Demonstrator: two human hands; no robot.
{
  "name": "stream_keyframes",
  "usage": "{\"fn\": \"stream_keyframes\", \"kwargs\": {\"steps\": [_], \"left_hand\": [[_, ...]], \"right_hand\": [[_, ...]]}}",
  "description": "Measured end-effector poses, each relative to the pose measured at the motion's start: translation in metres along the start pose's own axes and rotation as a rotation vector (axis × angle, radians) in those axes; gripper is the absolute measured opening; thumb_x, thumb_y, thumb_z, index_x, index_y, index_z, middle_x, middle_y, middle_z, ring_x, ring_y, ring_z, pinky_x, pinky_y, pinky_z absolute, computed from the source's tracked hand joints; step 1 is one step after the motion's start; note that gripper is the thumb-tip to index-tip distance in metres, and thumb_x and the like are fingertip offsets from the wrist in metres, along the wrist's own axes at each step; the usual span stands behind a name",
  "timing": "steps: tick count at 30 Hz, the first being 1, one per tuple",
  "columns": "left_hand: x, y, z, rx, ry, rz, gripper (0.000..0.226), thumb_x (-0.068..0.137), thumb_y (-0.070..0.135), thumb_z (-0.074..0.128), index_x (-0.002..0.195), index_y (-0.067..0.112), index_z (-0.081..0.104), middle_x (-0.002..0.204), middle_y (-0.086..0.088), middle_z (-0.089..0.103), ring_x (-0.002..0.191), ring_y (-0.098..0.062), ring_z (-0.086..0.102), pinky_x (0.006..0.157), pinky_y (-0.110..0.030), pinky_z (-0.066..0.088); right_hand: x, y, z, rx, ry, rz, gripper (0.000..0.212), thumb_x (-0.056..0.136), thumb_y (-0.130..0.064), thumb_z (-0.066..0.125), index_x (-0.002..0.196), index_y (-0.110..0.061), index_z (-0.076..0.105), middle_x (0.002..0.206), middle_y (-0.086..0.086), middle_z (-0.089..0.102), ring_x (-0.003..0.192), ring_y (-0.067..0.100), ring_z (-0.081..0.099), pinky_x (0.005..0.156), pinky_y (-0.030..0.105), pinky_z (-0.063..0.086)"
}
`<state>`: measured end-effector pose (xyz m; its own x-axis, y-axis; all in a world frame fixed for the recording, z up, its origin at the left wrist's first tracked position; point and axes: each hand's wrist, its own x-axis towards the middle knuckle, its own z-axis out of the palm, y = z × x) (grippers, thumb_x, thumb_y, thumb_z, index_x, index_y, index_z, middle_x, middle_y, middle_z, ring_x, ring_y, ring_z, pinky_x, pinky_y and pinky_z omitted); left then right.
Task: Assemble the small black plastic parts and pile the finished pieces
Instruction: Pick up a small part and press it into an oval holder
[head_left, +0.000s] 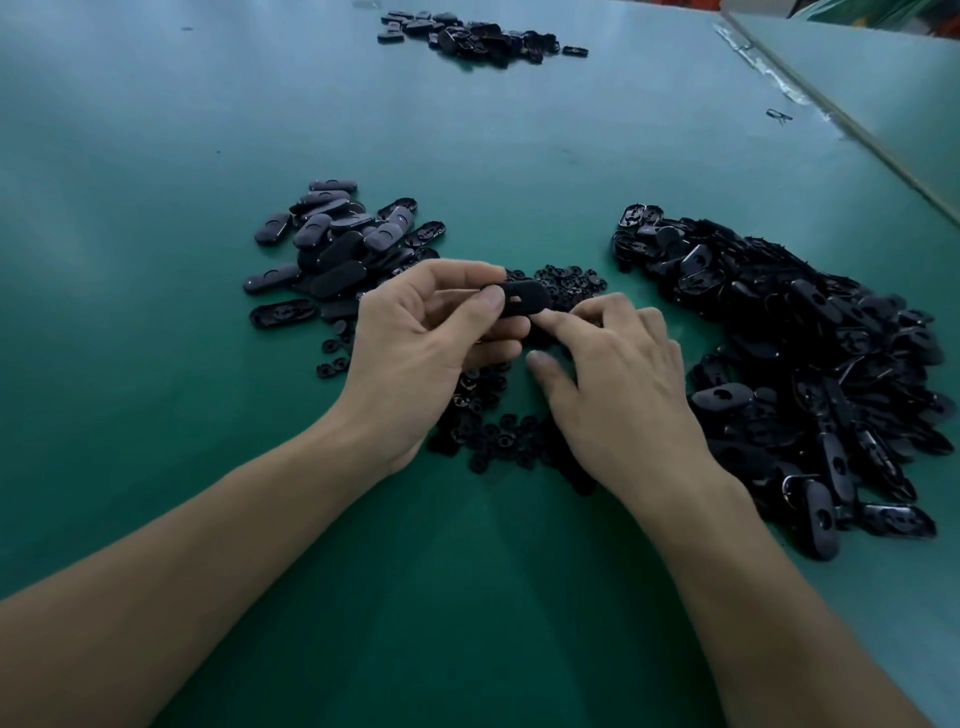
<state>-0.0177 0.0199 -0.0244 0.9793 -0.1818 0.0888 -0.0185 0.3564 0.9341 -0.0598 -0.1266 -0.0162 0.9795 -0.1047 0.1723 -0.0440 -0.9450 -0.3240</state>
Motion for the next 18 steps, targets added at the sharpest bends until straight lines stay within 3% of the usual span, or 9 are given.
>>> {"fn": "stream_keyframes", "kwargs": {"steps": [5, 13, 18], "left_hand": [[-0.0013, -0.0009, -0.0005, 0.01, 0.024, 0.022, 0.011, 0.096, -0.002, 0.059, 0.097, 0.006, 0.067, 0.083, -0.007, 0.073, 0.077, -0.019, 0.073, 0.066, -0.026, 0.059], [-0.0023, -0.0018, 0.0005, 0.026, 0.049, 0.044, 0.017, 0.096, -0.005, 0.059, 0.104, 0.009, 0.066, 0.079, 0.003, 0.069, 0.079, -0.016, 0.073, 0.066, -0.025, 0.059], [-0.0025, -0.0017, 0.0, 0.057, 0.047, 0.057, 0.017, 0.096, -0.006, 0.06, 0.103, 0.008, 0.067, 0.085, -0.004, 0.071, 0.081, -0.016, 0.074, 0.068, -0.026, 0.06]], "right_hand": [[0.002, 0.0001, 0.0007, 0.102, 0.073, 0.011, 0.02, 0.098, -0.025, 0.062, 0.115, -0.024, 0.074, 0.107, 0.002, 0.059, 0.107, 0.024, 0.051, 0.092, 0.036, 0.043], [0.0009, 0.0013, -0.0001, 0.215, 0.147, 0.013, 0.016, 0.096, -0.023, 0.066, 0.107, -0.021, 0.077, 0.099, 0.002, 0.068, 0.092, 0.022, 0.063, 0.089, 0.038, 0.05], [0.001, -0.0006, -0.0056, 0.403, 0.331, -0.059, 0.014, 0.096, -0.013, 0.066, 0.107, -0.016, 0.075, 0.094, -0.003, 0.071, 0.084, 0.006, 0.063, 0.079, 0.009, 0.045]]}}
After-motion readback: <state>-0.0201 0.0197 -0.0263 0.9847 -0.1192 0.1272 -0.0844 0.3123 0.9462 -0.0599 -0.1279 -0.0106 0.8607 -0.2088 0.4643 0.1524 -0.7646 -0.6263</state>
